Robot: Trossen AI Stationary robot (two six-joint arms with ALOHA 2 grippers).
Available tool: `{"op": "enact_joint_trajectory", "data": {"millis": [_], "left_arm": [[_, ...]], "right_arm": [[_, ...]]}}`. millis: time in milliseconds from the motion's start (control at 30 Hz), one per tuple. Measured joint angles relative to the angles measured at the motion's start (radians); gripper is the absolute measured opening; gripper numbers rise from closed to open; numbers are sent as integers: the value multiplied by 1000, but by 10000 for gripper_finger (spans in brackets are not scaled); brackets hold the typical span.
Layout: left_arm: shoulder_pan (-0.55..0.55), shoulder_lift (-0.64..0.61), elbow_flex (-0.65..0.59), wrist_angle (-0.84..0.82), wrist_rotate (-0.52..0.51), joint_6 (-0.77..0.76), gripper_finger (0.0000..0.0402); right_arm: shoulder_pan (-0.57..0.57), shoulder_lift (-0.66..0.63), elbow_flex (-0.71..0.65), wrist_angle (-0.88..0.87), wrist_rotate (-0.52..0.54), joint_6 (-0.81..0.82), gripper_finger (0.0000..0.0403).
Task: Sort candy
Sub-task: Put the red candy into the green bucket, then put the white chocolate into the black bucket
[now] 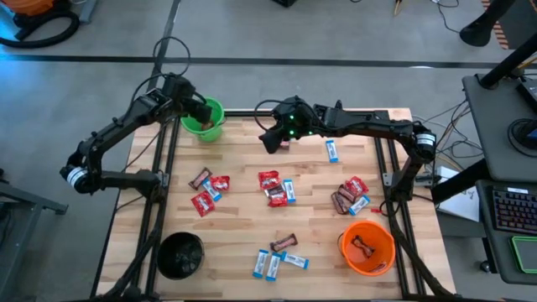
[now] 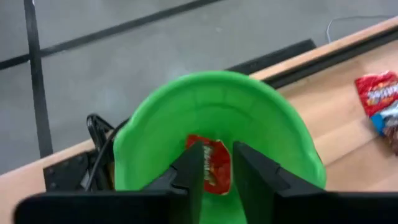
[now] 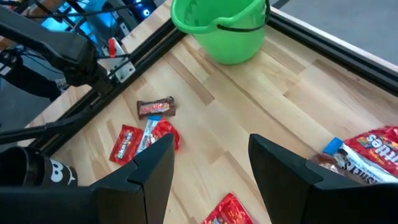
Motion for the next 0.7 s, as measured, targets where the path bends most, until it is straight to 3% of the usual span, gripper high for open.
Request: {"op": "enact_joint_trajectory", "data": {"millis": [100, 300, 400, 700], "left_arm": [[-1, -2, 0, 11, 19, -13, 106], [-36, -39, 7, 107, 318, -51, 123], [-85, -74, 18, 180, 407, -93, 121], [-330, -170, 25, 220, 407, -178, 118]], "right_arm": [[-4, 0, 0, -48, 0, -1, 196], [-34, -1, 0, -314, 93, -20, 185], [-69, -1, -5, -430, 104, -45, 181], [-176, -1, -102, -485, 63, -87, 185]]}}
